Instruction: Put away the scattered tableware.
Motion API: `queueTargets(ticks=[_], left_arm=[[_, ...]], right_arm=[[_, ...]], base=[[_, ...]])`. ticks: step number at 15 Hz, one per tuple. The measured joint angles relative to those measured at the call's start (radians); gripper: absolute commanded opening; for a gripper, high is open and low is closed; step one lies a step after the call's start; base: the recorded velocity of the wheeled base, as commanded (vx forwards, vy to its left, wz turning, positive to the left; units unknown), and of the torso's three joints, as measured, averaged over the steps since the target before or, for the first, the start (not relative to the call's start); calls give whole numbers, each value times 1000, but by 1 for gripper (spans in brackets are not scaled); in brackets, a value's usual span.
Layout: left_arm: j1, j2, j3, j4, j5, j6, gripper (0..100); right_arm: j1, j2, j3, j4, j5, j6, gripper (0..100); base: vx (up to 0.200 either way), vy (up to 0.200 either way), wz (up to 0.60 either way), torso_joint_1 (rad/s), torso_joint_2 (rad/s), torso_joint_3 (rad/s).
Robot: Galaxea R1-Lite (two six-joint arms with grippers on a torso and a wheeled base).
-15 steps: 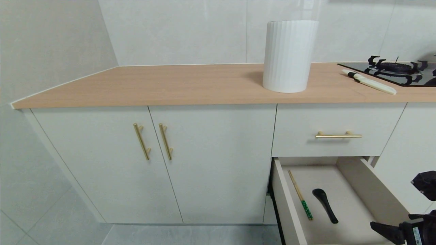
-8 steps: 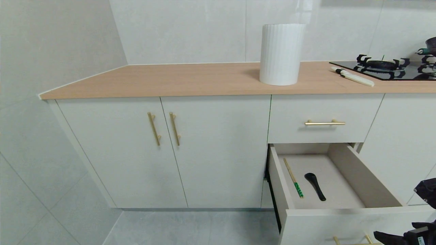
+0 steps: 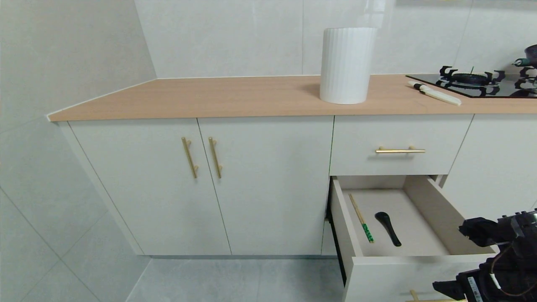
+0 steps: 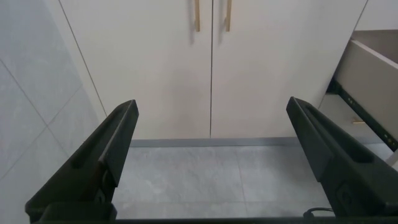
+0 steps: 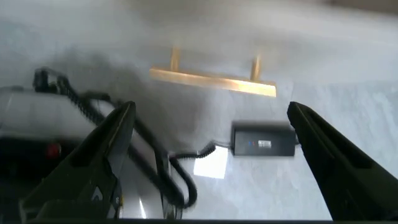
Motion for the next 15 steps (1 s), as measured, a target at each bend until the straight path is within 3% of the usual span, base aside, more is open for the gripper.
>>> queueTargets(ticks=[6,15], left_arm=[[0,0,0,0,0,0,100],[0,0,0,0,0,0,100]], right_arm=[[28,145,-58,-15,-6,3,100],[27,257,-75,-183,-57,114,100]], base=[[0,0,0,0,0,0],[0,0,0,0,0,0]])
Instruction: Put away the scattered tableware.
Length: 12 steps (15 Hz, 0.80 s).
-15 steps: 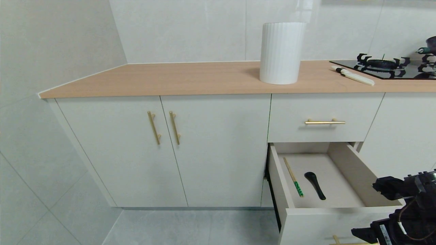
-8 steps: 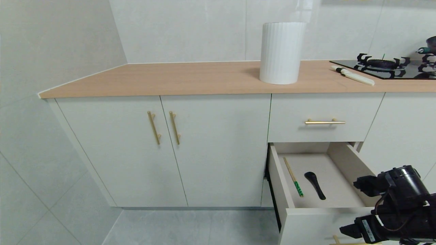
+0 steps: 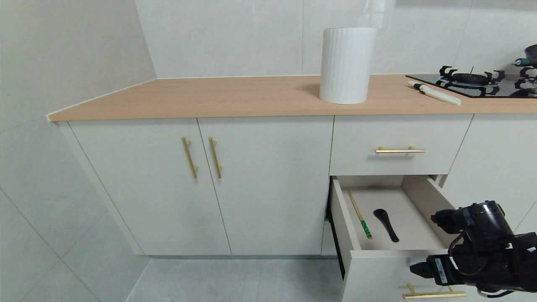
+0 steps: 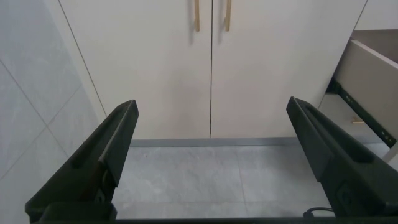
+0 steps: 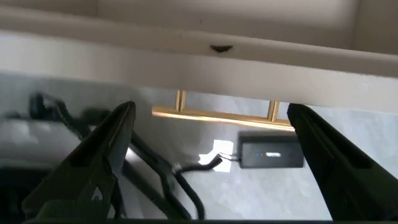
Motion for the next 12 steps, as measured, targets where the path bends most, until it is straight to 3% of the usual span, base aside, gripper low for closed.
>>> queueTargets(ticks=[7,12], left_arm=[[-1,0,0,0,0,0,100],[0,0,0,0,0,0,100]], right_arm=[[1,117,6,-220,-31,37,100],[-10,243,4,-470,-83,23,100]], base=[[0,0,0,0,0,0],[0,0,0,0,0,0]])
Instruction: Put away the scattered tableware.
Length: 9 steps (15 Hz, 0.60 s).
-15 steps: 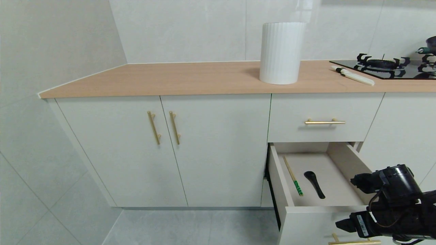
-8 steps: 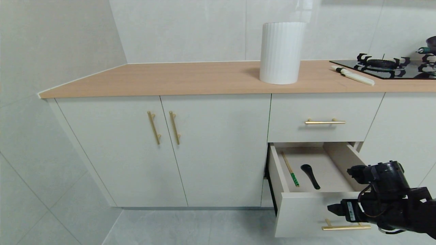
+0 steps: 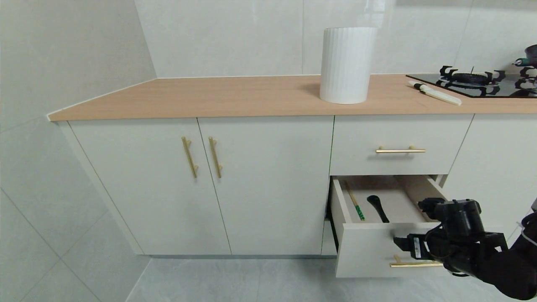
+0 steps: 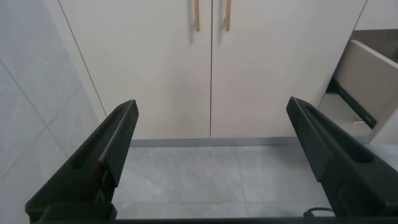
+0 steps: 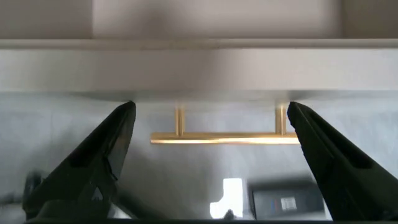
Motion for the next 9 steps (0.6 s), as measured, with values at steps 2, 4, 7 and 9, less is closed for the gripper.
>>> queueTargets(ticks=[2,4,7,9], left_arm=[[0,0,0,0,0,0,100],[0,0,0,0,0,0,100],[0,0,0,0,0,0,100],[0,0,0,0,0,0,100]], right_arm=[[-33,30,-12,-51,8,-32,100],[-80,58,-60,-58,19,-63,100],[-115,109,-149,-56,29,-79,100],[-121,143,-205,-58,30,-90,100]], base=[[0,0,0,0,0,0],[0,0,0,0,0,0],[0,0,0,0,0,0],[0,0,0,0,0,0]])
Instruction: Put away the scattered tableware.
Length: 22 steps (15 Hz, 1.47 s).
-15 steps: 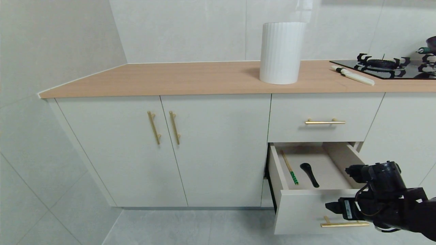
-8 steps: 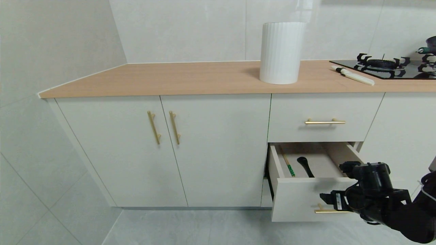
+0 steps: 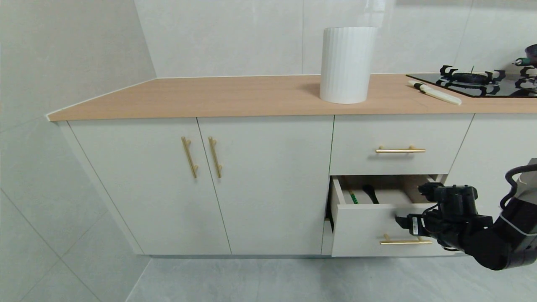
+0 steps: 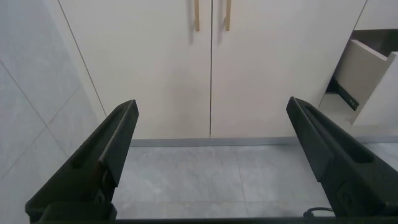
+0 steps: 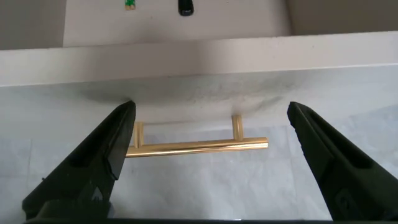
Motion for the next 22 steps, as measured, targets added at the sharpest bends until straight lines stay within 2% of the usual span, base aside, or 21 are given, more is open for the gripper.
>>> queueTargets(ticks=[22], left_arm=[[0,0,0,0,0,0,100]], right_arm=[[-28,261,-455,6,18,-67,100]], base=[[0,0,0,0,0,0]])
